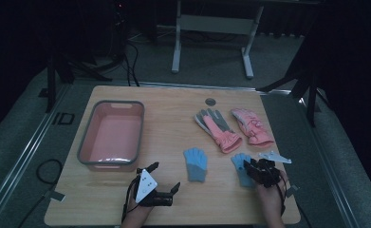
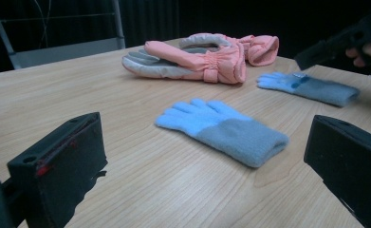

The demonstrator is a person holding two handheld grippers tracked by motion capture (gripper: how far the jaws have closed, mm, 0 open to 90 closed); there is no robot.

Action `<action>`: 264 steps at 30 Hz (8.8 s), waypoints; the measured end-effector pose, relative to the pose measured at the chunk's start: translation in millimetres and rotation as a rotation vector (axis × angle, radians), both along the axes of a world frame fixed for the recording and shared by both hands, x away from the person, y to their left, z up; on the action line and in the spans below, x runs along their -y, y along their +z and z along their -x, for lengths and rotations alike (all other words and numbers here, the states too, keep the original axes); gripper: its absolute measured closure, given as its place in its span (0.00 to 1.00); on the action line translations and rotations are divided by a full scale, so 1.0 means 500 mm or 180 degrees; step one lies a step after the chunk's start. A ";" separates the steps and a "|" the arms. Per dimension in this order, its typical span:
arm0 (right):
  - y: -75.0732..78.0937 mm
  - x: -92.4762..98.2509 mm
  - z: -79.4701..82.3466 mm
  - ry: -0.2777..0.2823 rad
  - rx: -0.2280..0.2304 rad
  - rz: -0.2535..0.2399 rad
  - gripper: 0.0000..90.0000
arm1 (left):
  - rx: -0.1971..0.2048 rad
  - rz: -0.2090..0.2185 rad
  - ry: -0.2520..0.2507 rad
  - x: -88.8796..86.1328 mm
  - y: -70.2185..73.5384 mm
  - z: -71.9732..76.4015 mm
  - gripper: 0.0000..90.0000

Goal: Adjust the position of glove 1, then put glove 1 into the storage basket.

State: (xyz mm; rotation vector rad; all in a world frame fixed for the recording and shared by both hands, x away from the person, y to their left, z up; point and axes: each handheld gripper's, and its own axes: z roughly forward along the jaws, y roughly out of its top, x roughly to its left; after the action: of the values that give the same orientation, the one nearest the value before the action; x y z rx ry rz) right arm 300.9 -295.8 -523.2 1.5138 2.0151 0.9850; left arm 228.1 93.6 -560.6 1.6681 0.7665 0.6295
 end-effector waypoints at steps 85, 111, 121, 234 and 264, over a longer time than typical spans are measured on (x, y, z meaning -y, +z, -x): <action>0.067 -0.286 -0.039 0.1606 0.0132 0.0149 0.96 | -0.0013 0.0052 -0.0016 -0.003 0.000 -0.001 0.00; -0.035 -0.299 -0.049 0.1692 -0.0297 0.0112 0.89 | -0.0040 0.0048 -0.0062 -0.002 0.000 -0.002 0.00; -0.022 -0.287 -0.035 0.1985 -0.0146 0.0077 0.59 | -0.0139 -0.0023 -0.0175 0.009 0.002 -0.002 0.00; 0.152 -0.371 -0.172 0.1902 -0.0101 -0.0670 0.90 | -0.0376 -0.1768 -0.1071 0.050 0.234 -0.155 0.87; 0.227 -0.660 -0.237 0.2317 0.0001 -0.0719 0.89 | -0.0490 -0.1835 -0.0467 -0.205 0.292 -0.168 0.87</action>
State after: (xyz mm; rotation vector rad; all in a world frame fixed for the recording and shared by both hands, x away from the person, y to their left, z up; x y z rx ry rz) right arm 419.3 34.4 -409.6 0.8485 2.5834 1.5161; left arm 312.0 196.0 -414.5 2.2996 0.5913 0.6614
